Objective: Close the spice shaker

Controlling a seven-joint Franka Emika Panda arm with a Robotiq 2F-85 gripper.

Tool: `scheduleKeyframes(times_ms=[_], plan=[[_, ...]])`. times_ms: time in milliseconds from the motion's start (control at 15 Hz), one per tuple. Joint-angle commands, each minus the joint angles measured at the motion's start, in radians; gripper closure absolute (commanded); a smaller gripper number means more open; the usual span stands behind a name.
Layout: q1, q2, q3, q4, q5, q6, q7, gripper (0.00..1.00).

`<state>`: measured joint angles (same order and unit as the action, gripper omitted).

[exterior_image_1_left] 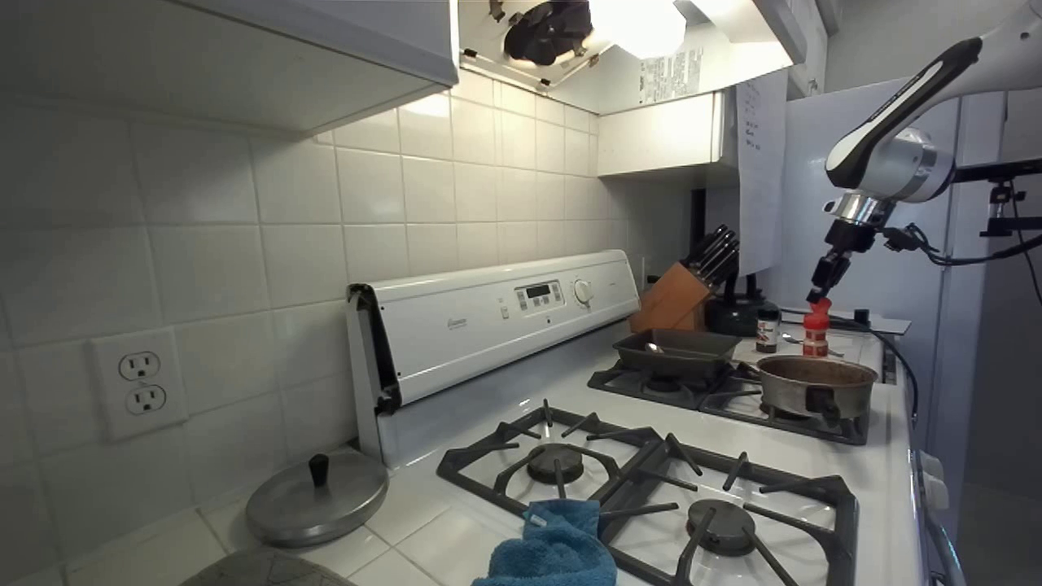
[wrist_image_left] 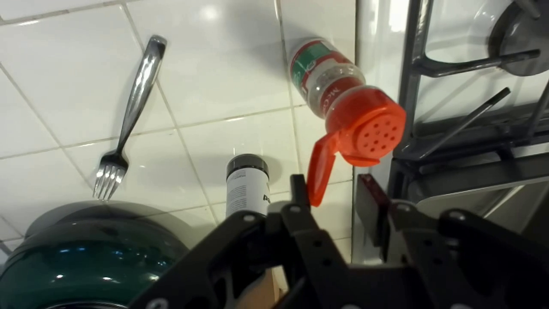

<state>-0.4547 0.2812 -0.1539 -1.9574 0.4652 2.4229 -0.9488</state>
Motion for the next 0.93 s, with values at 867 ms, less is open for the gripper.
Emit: scheduleKeyframes(times_ms=[867], plan=[[0.034,0.012,-0.062,0.021,-0.222,0.001,0.151,0.99]])
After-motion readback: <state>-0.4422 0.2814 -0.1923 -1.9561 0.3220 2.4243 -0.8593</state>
